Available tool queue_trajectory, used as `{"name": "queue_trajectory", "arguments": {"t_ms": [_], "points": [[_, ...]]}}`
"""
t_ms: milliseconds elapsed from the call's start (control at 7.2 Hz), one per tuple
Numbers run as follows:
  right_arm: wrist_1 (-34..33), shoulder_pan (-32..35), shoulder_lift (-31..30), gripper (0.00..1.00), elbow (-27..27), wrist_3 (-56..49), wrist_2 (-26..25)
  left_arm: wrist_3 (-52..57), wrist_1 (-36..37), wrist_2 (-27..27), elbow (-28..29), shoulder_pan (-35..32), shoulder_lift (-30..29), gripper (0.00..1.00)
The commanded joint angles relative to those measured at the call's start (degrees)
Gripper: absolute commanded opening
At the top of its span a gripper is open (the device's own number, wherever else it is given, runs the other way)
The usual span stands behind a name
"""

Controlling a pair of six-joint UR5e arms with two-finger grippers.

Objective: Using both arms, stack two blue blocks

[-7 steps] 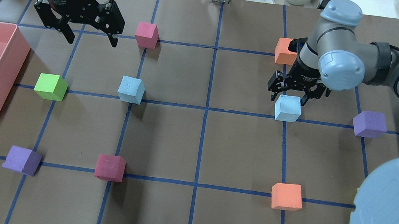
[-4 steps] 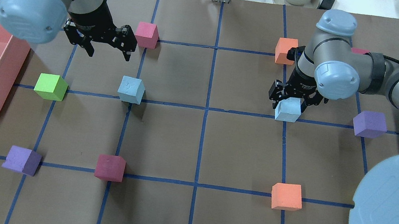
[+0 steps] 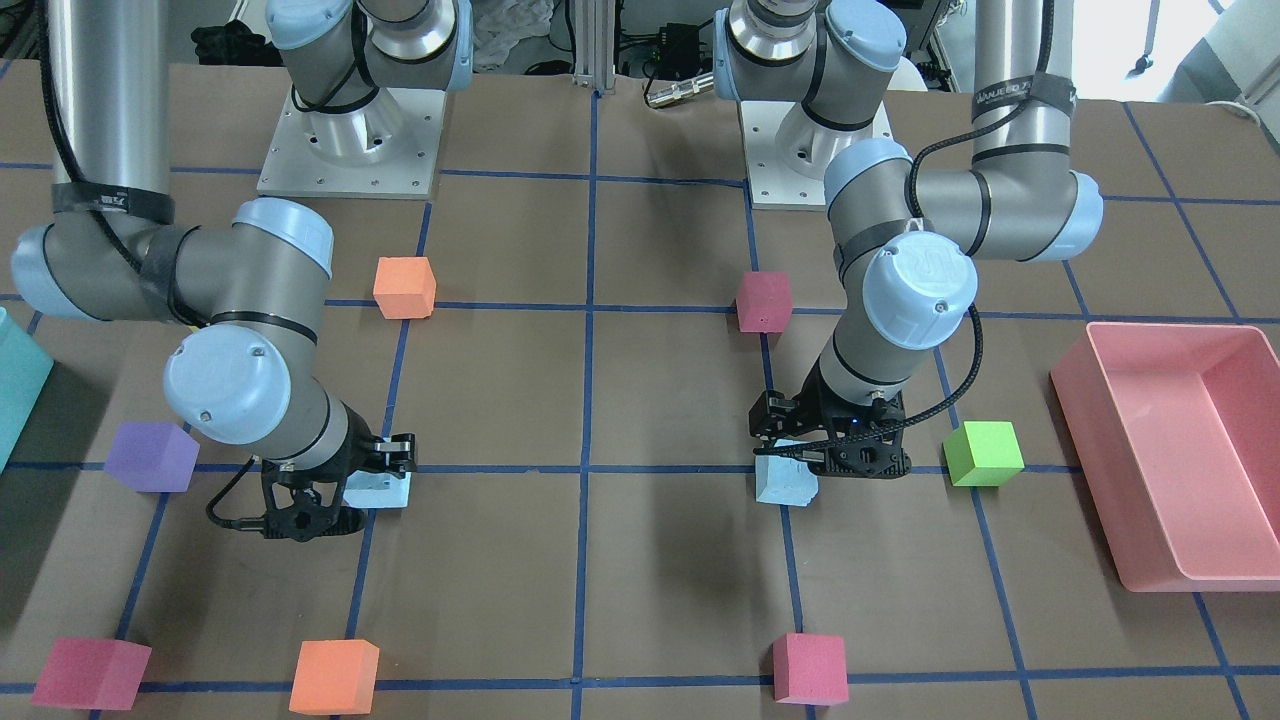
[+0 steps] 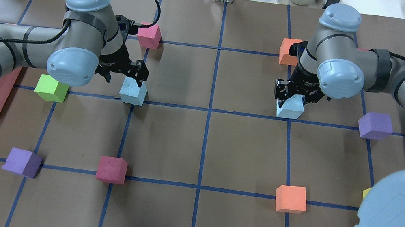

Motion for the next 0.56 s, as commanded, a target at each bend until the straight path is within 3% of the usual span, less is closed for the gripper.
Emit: {"name": "queue_trajectory", "arguments": {"t_ms": [0, 417], "points": [[-0.1, 9.7, -1.6, 0.00, -0.4, 11.7, 0.3, 0.0, 2.1, 0.1, -0.5, -0.1, -3.0, 1.00], [-0.4, 17.9, -0.7, 0.00, -0.3, 22.7, 0.3, -0.2, 2.7, 0.0, -0.5, -1.4, -4.4, 1.00]]}}
